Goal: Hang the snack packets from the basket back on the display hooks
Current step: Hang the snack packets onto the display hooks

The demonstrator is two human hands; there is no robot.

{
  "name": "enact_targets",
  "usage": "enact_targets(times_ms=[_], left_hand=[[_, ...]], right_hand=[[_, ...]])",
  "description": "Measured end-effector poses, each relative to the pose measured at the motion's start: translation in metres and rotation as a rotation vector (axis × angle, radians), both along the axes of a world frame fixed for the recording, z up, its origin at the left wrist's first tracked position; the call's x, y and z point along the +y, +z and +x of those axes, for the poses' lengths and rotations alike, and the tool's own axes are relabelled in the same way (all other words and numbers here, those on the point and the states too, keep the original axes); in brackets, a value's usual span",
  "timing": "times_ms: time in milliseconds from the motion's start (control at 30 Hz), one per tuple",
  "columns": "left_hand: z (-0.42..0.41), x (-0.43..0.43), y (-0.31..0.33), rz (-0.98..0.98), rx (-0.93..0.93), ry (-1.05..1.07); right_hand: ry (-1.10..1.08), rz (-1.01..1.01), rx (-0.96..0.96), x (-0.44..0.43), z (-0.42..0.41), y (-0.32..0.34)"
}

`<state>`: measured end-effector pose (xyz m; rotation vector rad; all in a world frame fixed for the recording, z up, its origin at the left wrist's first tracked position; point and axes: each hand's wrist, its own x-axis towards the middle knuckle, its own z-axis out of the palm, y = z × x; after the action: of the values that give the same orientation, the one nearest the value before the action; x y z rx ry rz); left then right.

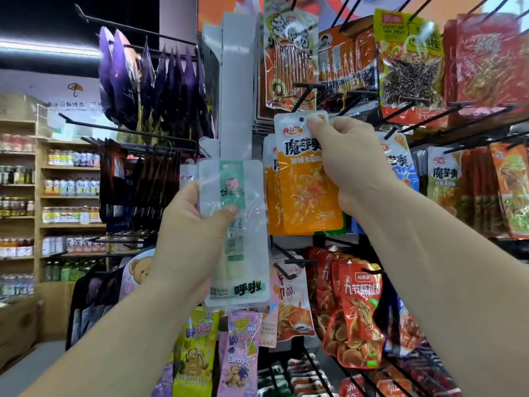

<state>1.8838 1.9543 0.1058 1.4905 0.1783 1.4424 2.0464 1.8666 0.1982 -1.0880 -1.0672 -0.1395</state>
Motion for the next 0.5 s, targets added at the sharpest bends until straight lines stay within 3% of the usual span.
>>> enact_targets(times_ms=[500], left_hand=[[0.001, 0.005, -0.002, 0.015, -0.005, 0.008]], right_hand=[[0.099, 0.017, 0.105, 0.018, 0.002, 0.011]])
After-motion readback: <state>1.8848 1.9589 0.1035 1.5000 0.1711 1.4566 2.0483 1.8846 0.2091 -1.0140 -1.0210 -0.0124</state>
